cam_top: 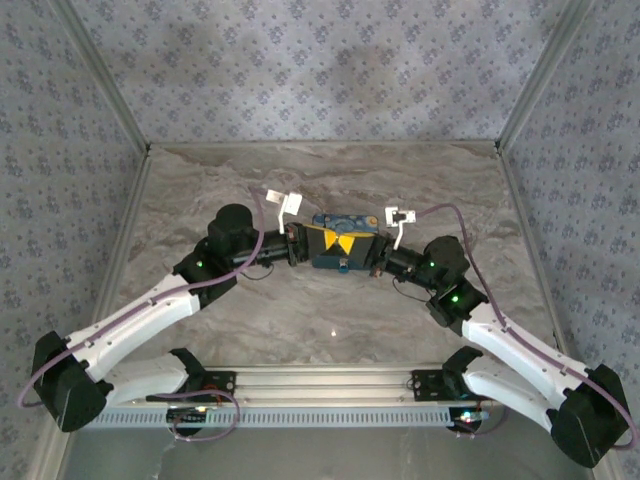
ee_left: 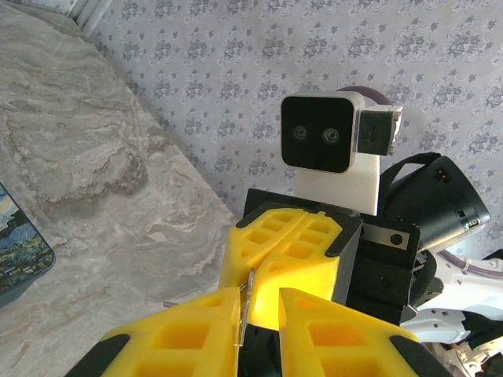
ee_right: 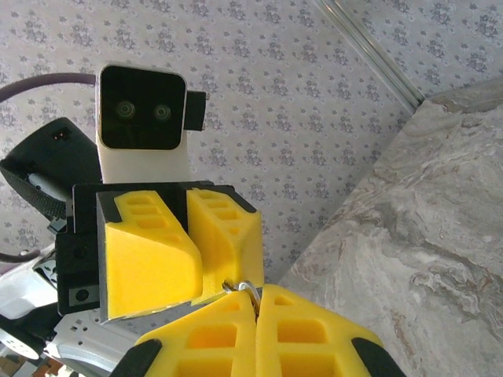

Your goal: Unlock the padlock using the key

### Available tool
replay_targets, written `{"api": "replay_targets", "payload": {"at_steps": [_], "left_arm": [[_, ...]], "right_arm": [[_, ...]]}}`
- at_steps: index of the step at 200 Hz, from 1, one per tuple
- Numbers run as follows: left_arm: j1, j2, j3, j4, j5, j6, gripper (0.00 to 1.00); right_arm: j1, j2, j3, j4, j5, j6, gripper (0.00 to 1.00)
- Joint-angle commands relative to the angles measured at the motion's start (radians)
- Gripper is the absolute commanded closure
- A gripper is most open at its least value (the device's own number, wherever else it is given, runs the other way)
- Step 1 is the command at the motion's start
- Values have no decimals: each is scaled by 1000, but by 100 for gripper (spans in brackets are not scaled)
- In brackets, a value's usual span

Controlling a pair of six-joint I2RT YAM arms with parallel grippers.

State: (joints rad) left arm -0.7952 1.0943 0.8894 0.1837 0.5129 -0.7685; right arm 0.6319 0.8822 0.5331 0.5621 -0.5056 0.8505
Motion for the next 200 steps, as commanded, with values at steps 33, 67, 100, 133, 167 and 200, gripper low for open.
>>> {"api": "replay_targets", "payload": {"at_steps": [33, 67, 100, 133, 167, 200], "left_arm": [[-25, 8, 28, 20, 73, 9, 80], [-27, 12, 28, 16, 60, 8, 74], [-26, -2, 25, 12, 39, 12, 75], [-24, -18, 16, 0, 7, 17, 57], [-24, -15, 11, 11, 8, 10, 56], [-23, -14, 9, 14, 9, 9, 51]], "right_arm": [[-31, 1, -18, 83, 27, 50, 100], [-31, 2, -27, 104, 21, 61, 100], [-29, 3, -32, 96, 10, 61, 100], [-23, 3, -38, 100, -4, 61, 100], [-10, 3, -36, 104, -11, 58, 100], [-3, 4, -33, 107, -17, 55, 100]]}}
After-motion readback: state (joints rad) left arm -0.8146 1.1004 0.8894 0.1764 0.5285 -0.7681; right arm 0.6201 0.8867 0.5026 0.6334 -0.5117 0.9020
